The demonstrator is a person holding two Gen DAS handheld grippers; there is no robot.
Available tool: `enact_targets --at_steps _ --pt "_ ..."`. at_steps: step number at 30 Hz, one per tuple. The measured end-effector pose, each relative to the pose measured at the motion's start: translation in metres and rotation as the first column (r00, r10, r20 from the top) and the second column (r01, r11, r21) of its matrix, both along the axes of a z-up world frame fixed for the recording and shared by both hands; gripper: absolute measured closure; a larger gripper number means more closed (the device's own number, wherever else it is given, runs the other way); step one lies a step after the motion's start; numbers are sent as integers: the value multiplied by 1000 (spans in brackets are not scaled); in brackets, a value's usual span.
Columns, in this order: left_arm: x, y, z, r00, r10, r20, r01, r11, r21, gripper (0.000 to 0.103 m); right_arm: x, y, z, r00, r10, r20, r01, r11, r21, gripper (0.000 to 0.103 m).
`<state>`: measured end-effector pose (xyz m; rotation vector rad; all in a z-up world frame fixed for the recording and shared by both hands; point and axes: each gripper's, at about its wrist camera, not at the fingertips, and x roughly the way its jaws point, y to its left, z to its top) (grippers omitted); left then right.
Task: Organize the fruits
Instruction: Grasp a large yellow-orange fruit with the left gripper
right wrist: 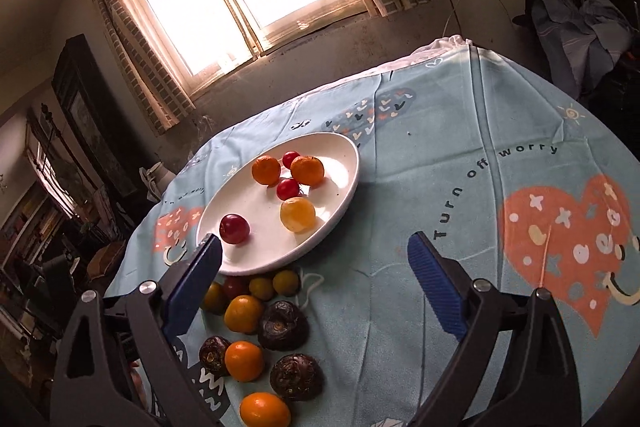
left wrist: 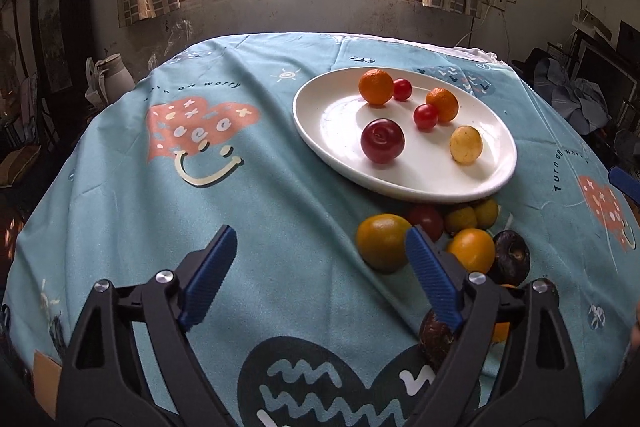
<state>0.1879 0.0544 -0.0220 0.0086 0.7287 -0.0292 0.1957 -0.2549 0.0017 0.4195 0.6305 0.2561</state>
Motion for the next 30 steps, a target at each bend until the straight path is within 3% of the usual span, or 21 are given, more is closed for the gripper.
enact_targets --at_steps 10,19,22,25,30 --pt "9 -23 -16 998 -56 -20 59 990 131 13 3 4 -6 999 7 -45 -7 1000 -8 9" --pt "19 -23 -23 996 -76 -49 83 982 170 11 5 4 -10 998 1 -69 -2 1000 -16 9" --pt "13 -2 -15 1000 0 -18 3 989 146 12 5 3 -10 998 -3 -70 2 1000 -15 9" --pt "11 10 -8 1000 18 -5 -17 996 83 13 4 4 -10 998 3 -70 -4 1000 -12 9" --pt "10 -8 -15 997 -69 -21 70 992 100 17 4 5 -9 998 5 -66 -6 1000 -17 9"
